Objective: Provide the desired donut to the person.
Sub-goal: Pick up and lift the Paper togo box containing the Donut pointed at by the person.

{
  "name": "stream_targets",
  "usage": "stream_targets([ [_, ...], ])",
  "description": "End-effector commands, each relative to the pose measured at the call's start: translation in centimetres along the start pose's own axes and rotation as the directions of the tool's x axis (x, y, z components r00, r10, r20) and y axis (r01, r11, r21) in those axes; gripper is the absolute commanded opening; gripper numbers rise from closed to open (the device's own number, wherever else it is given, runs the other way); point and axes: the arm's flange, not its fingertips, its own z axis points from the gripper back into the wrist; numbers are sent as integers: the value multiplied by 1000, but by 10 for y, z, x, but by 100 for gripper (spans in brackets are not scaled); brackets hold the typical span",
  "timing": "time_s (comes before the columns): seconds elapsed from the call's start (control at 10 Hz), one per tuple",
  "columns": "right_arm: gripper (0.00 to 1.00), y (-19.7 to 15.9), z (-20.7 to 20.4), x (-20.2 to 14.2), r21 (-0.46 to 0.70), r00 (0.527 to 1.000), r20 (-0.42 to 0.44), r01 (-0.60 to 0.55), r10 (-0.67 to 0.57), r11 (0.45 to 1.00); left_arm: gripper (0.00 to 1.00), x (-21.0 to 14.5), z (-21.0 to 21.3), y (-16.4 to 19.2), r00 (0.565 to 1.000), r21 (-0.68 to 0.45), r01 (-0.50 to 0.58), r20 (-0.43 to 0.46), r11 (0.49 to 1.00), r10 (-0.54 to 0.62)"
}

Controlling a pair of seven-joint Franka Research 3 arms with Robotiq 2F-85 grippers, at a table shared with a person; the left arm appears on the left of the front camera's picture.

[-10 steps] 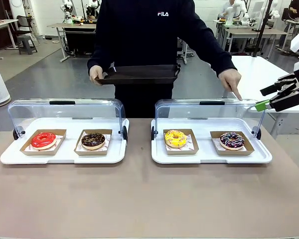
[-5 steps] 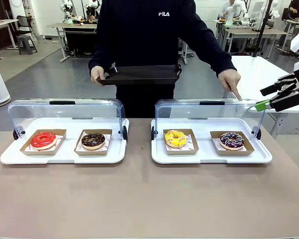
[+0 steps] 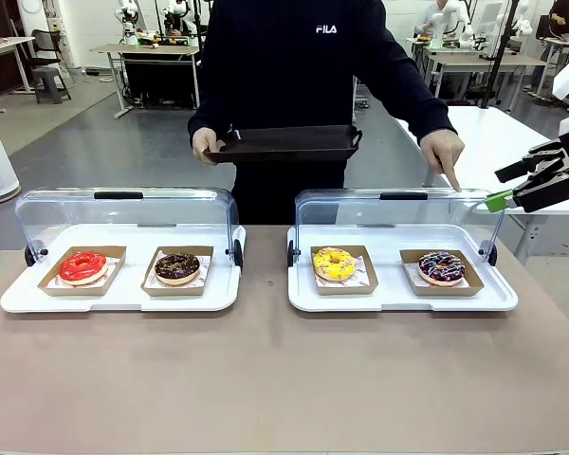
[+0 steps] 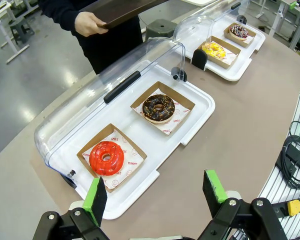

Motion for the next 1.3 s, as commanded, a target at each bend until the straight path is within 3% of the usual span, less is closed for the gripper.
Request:
stream_targets([
  [0.0, 100, 0, -2, -1, 12, 1000, 27, -1, 1, 1000, 100, 0, 1, 0, 1000, -4, 1, 7, 1000, -1],
  [0.6, 100, 0, 0, 0, 0, 1000, 0, 0, 0, 1000, 100, 0, 1, 0, 1000, -4, 1, 7, 1000, -1],
  [0.9, 100, 5, -56, -24, -3, 952, -252, -180, 174, 984, 100, 0, 1, 0, 1000, -4, 1, 7, 1000, -1],
  [1.2, 100, -10, -103, -72, -2, 854, -365, -399, 371, 917, 100, 0, 1, 0, 1000, -4, 1, 7, 1000, -1],
])
